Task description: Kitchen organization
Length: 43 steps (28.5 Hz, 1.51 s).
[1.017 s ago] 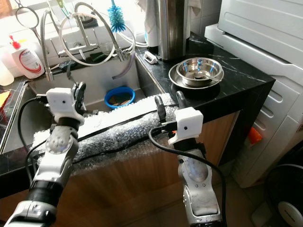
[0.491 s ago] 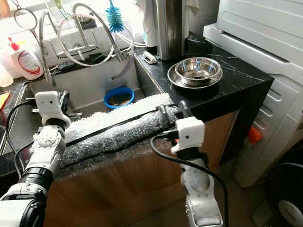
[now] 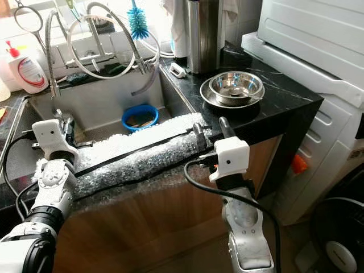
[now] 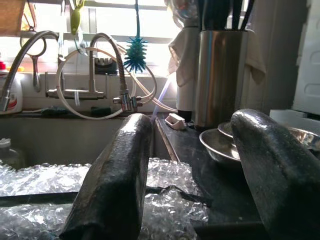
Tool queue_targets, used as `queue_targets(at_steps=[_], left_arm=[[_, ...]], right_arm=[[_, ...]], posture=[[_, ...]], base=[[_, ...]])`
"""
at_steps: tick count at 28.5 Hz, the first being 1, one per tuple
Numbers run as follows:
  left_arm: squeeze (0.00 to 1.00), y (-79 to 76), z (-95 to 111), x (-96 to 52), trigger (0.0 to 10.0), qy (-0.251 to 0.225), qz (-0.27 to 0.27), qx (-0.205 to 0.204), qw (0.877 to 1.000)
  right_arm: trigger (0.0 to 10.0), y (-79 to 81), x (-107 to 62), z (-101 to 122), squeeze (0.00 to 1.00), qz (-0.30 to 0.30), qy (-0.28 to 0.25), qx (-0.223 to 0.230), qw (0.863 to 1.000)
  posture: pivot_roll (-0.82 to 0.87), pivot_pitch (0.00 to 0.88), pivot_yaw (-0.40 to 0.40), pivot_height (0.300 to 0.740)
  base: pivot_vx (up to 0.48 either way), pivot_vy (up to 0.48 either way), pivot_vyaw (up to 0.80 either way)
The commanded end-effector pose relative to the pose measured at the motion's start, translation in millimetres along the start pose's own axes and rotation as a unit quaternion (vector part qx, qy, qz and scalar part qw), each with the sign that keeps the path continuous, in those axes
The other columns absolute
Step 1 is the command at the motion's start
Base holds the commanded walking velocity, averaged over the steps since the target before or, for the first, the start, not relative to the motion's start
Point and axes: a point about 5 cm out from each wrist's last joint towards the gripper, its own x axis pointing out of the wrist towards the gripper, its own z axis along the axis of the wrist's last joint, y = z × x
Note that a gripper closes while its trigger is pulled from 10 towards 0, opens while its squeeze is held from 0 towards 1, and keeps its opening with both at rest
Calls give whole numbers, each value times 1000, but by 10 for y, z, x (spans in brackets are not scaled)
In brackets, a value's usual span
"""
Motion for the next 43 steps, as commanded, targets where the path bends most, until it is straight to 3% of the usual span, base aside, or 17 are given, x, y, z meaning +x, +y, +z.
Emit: queue_targets(at_steps=[1, 12, 13, 14, 15, 35, 43], left_arm=[[0, 71, -93, -50, 10000, 18, 24, -3, 1000], [0, -34, -145, -87, 10000, 27, -5, 7, 1000], [243, -33, -147, -85, 10000, 28, -7, 8, 1000], [898, -32, -147, -82, 10000, 29, -9, 8, 1000], [1000, -36, -144, -75, 10000, 30, -12, 11, 999], [1000, -77, -91, -49, 10000, 17, -28, 9, 999], [1000, -102, -88, -41, 10000, 20, -25, -11, 999]], right_arm=[[10000, 11, 45, 91, 0, 13, -14, 3, 1000], [10000, 97, 99, 69, 0, 15, -12, 18, 1000], [10000, 106, 98, 69, 0, 16, -11, 20, 1000], [10000, 116, 97, 69, 0, 17, -10, 22, 1000], [10000, 118, 94, 62, 0, 18, -9, 22, 1000], [10000, 189, 128, 8, 0, 24, -1, 29, 999], [10000, 189, 138, -8, 0, 27, 3, 28, 999]], posture=[[-260, 0, 65, 740], [-249, 0, 91, 740], [-250, 0, 97, 740], [-250, 0, 101, 740], [-250, 0, 102, 740], [-228, 0, 120, 740], [-226, 0, 121, 740]], base=[[0, 0, 0], [0, 0, 0], [0, 0, 0], [0, 0, 0], [0, 0, 0], [0, 0, 0], [0, 0, 0]])
